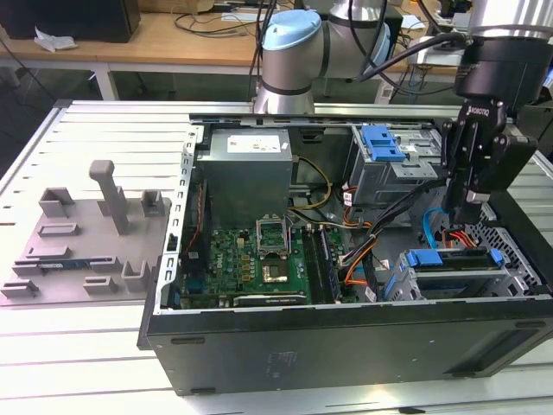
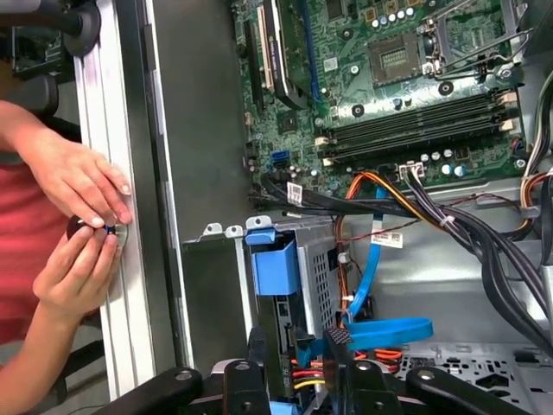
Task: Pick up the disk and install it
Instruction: 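Insert the second disk wire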
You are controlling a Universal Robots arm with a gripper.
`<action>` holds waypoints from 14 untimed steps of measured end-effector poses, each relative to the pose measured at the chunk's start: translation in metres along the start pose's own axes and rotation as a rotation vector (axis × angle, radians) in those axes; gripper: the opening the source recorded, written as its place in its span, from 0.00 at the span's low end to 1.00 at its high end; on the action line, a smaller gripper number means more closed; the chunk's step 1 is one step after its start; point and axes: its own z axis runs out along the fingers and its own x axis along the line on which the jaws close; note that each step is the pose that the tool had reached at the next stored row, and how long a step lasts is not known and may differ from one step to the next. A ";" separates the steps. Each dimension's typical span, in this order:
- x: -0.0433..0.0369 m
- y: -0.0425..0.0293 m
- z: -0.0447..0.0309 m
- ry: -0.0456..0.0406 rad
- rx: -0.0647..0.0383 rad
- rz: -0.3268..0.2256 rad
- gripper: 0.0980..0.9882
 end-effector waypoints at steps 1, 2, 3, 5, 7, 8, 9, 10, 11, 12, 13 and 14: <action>-0.0001 0.0000 0.0001 0.0020 0.000 0.000 0.33; -0.0003 0.0000 0.0003 0.0035 0.000 0.000 0.31; -0.0008 0.0001 0.0004 0.0050 0.001 0.000 0.31; -0.0020 0.0003 0.0004 0.0083 0.001 0.001 0.23; -0.0038 0.0005 -0.0001 0.0123 0.002 0.000 0.23; -0.0044 0.0006 -0.0002 0.0134 0.003 -0.001 0.23; -0.0049 0.0007 -0.0002 0.0144 0.003 -0.001 0.23; -0.0058 0.0008 -0.0004 0.0165 0.004 -0.003 0.23; -0.0066 0.0009 -0.0005 0.0184 0.005 -0.004 0.22; -0.0071 0.0010 -0.0004 0.0195 0.005 -0.004 0.22; -0.0075 0.0010 -0.0004 0.0206 0.006 -0.005 0.13; -0.0079 0.0010 -0.0003 0.0222 0.007 -0.006 0.13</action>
